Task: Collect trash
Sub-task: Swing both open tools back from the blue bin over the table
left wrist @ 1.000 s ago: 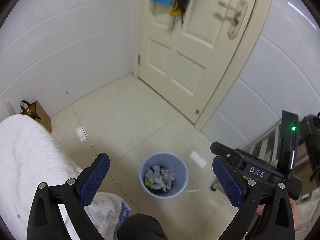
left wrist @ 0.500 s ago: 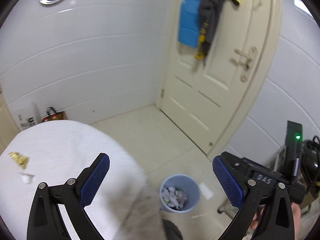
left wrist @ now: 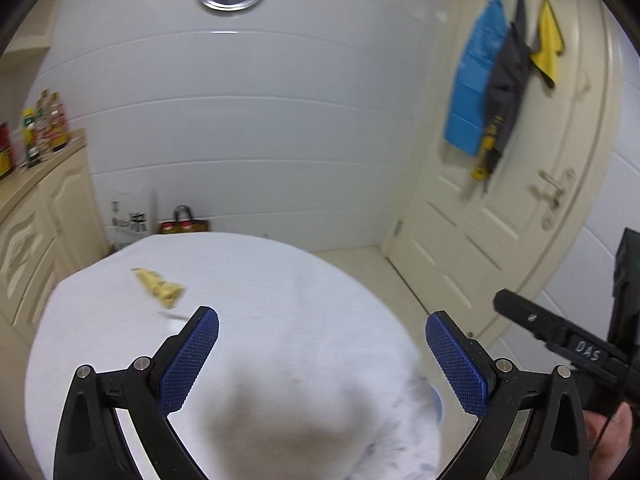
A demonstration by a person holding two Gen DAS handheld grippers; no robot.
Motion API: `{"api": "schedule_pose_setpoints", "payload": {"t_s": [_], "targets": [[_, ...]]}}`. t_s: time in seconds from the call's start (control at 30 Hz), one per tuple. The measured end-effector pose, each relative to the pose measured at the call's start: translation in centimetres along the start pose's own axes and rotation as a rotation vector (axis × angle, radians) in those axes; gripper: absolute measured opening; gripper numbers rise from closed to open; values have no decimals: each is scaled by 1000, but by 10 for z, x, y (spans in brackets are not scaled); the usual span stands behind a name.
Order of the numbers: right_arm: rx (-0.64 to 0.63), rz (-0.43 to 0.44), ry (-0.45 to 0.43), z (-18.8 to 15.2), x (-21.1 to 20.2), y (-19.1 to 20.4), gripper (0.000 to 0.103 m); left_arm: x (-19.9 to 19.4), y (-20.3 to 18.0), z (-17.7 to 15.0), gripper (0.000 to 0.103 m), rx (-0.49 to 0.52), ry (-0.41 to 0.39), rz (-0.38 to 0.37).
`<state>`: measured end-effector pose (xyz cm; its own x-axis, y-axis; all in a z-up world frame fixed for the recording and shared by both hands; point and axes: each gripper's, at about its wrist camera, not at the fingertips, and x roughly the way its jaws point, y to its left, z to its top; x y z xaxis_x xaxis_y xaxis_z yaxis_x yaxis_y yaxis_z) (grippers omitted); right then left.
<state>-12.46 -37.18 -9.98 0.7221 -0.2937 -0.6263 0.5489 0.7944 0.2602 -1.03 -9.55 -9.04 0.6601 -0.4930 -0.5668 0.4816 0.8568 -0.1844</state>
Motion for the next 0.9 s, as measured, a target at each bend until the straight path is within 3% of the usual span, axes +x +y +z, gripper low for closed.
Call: {"api": "schedule_pose_setpoints", "payload": {"t_s": [0.2,0.5,0.7,0.9], "targets": [[-113,44,-12,-1,4,59,103,-38,33,-18,102,-70,-28,72],[-247,108,-3,-9,26,131,103,-61,70,-31,102,-160,-40,164],[-300,131,31,-15,55,166,103,-51,89,-27,102,-199,-24,220],[-382,155,136,-36,107,199,103,-22,108,-24,102,-226,28,285]]}}
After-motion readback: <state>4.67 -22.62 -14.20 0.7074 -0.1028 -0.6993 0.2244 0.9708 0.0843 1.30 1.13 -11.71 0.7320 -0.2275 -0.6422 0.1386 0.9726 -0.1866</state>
